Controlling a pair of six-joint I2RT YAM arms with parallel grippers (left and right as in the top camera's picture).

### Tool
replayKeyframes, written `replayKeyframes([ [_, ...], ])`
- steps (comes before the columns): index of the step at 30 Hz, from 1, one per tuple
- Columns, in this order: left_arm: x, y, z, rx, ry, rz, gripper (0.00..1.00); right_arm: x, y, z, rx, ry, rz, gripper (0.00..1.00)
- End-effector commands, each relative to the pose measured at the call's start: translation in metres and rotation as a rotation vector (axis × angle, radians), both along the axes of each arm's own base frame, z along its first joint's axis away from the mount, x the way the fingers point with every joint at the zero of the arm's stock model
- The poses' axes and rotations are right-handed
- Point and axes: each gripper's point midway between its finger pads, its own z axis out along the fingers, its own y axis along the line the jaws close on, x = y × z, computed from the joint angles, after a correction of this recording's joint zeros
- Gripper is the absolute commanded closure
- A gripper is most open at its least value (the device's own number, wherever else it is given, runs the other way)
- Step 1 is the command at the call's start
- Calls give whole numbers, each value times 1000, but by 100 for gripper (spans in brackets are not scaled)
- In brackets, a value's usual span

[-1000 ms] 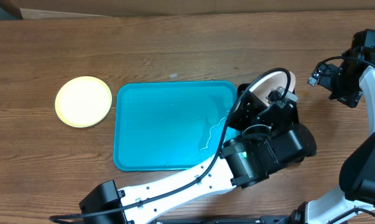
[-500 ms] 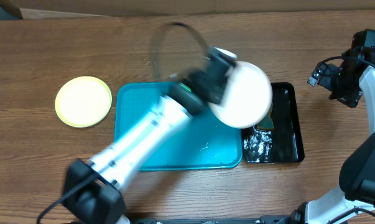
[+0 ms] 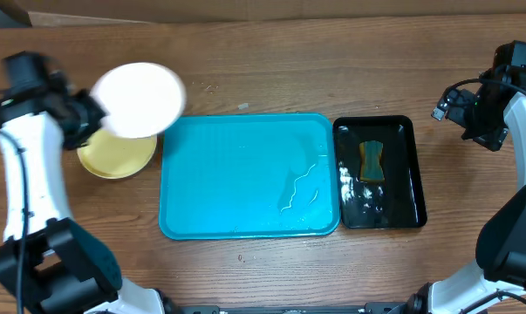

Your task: Clean dirty plates on tray and stack at the side

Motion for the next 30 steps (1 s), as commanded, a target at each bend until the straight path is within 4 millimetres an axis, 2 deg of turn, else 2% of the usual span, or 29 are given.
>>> replayKeyframes([
  [1, -9, 23, -7, 48, 31, 42, 96, 6, -1, 8, -2, -28, -4, 0],
  [6, -23, 39, -37, 97, 105, 99, 96, 6, -1, 8, -3, -28, -4, 0],
  [11, -25, 51, -65, 141, 150, 129, 96, 6, -1, 8, -2, -28, -4, 0],
  [16, -21, 54, -82, 136, 169, 128, 96, 6, -1, 8, -2, -28, -4, 0],
  [22, -17, 57, -87, 140, 165, 129, 96, 6, -1, 8, -2, -28, -4, 0],
  [23, -17, 57, -87, 140, 165, 129, 87, 6, -1, 8, -3, -28, -4, 0],
  [24, -17, 56, -87, 134, 164, 124, 74, 6, -1, 8, -2, -28, -4, 0],
  [25, -17, 52, -88, 122, 164, 105, 53, 6, -1, 8, -2, -28, -4, 0],
  [26, -15, 48, -88, 102, 154, 81, 44, 6, -1, 8, -2, -28, -4, 0],
  [28, -4, 30, -82, 23, 98, -9, 34, 6, -1, 8, -2, -28, -4, 0],
  [30, 8, 12, -71, -45, 28, -117, 32, 6, -1, 8, -3, -28, -4, 0],
])
